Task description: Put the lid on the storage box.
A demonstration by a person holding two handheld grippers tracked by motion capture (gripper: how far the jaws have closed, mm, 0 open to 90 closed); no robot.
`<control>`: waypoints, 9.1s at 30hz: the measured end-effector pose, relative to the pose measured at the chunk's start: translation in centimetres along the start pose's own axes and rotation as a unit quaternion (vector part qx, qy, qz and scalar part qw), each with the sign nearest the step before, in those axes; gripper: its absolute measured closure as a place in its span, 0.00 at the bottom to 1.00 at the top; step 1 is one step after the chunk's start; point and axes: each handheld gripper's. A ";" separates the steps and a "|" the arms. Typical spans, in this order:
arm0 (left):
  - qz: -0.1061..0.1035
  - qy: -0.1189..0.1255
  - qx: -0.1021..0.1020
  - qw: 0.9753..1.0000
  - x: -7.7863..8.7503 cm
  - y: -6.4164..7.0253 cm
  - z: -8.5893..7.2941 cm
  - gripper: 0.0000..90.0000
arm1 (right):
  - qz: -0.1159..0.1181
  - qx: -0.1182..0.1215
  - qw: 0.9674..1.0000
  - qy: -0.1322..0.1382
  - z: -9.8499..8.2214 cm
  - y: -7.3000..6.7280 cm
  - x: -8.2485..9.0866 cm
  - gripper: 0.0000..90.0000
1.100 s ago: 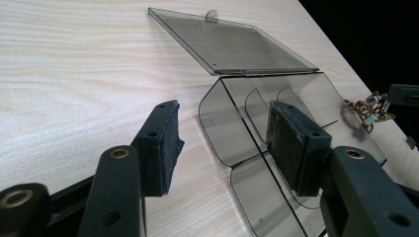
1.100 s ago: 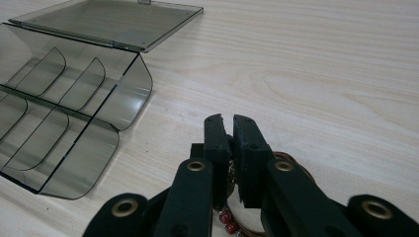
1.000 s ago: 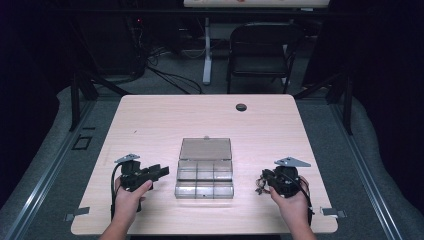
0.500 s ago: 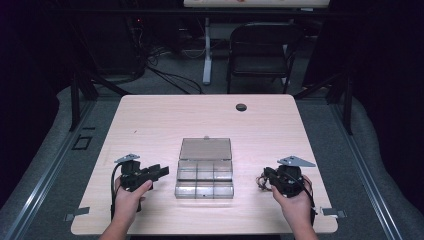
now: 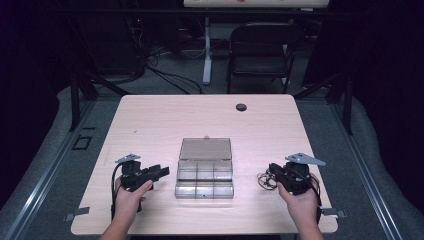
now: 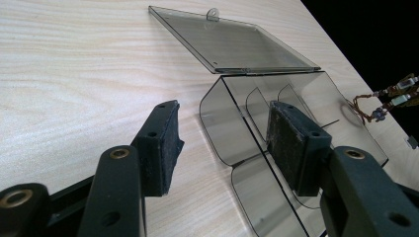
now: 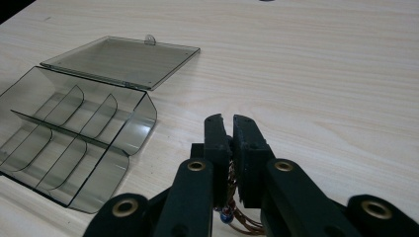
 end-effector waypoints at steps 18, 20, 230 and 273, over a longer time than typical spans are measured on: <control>0.000 0.000 0.002 1.000 0.0 0.0 0.0 0.52 | 0.008 0.027 0.999 0.025 3.9 -0.9 2.4 0.95; 0.000 -0.001 0.000 1.000 0.0 -0.1 0.0 0.52 | 0.009 0.032 0.999 0.028 4.3 -1.2 2.6 0.95; 0.012 0.007 0.017 1.000 1.1 -1.4 -0.4 0.52 | 0.112 0.123 0.975 -0.148 3.5 -10.9 -17.6 0.95; 0.012 0.007 0.017 1.000 1.1 -1.4 -0.4 0.52 | 0.085 0.156 0.972 -0.155 3.9 -10.6 -16.0 0.92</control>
Point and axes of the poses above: each handheld gripper's, and its own axes: x roughly backward along the jaws, z roughly out of its top, y roughly to its right, and after that the axes turned 15 degrees about z, right-handed
